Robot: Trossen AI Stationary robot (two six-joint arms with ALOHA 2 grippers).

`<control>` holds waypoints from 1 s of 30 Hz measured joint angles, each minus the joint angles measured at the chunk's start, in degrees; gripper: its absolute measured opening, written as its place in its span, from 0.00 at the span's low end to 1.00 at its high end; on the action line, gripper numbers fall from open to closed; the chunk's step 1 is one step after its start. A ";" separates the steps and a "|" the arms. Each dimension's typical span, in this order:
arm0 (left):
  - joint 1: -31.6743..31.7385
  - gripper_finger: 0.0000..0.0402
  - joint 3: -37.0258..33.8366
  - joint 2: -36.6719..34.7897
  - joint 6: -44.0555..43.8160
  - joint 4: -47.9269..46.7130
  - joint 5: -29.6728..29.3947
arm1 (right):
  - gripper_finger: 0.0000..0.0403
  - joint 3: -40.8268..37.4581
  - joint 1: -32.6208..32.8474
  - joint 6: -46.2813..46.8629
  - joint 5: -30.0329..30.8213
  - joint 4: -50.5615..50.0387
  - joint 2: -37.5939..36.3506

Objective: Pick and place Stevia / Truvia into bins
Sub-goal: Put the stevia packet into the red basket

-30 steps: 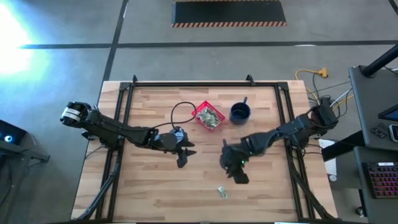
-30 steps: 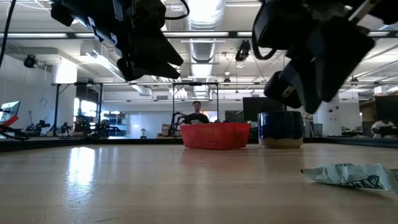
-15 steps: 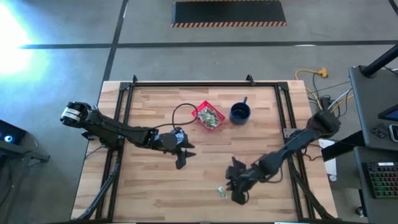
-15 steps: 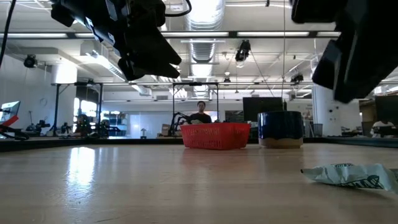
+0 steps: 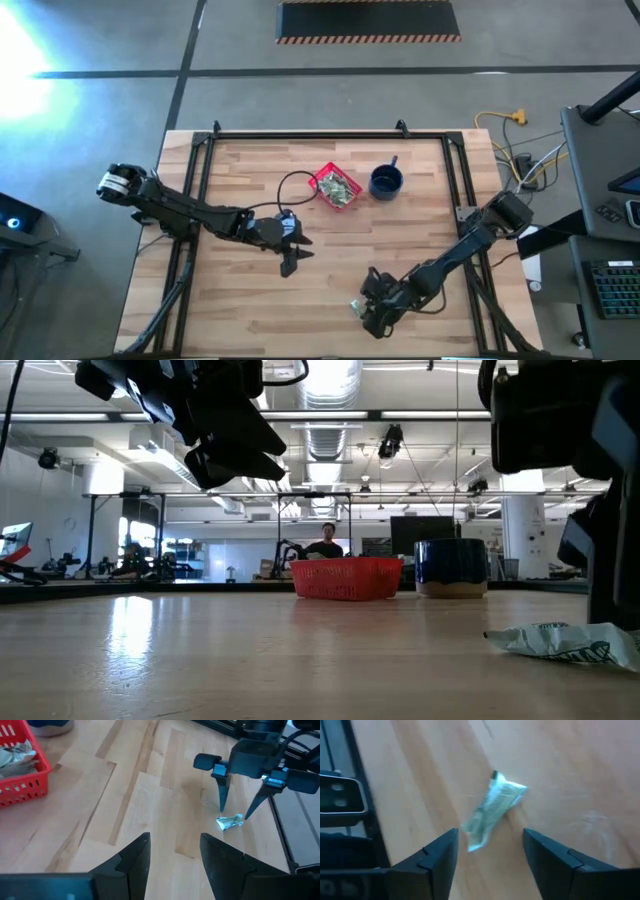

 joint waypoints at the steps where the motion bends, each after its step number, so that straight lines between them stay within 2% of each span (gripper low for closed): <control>1: -0.13 0.39 0.00 0.00 -0.34 -0.05 0.01 | 0.53 0.54 0.00 -0.06 0.09 -0.14 0.70; 9: -0.75 0.39 -0.18 0.00 -1.42 -0.17 -0.01 | 0.54 5.85 0.04 -5.68 1.82 -0.46 5.74; 16: -0.86 0.39 -0.50 0.00 -1.44 -0.27 -0.05 | 0.49 16.73 0.09 -4.24 2.24 -17.94 12.41; 20: -0.86 0.39 -0.62 0.00 -1.40 -0.31 -0.07 | 0.44 21.32 0.17 -3.98 4.95 -24.21 14.61; 26: -0.88 0.39 -0.70 0.00 -1.12 -0.40 -0.07 | 0.35 24.81 -0.20 -0.74 9.30 -34.97 15.56; 30: -0.88 0.39 -0.74 0.00 -0.94 -0.43 -0.07 | 0.30 24.76 -0.53 -0.44 9.67 -36.68 15.54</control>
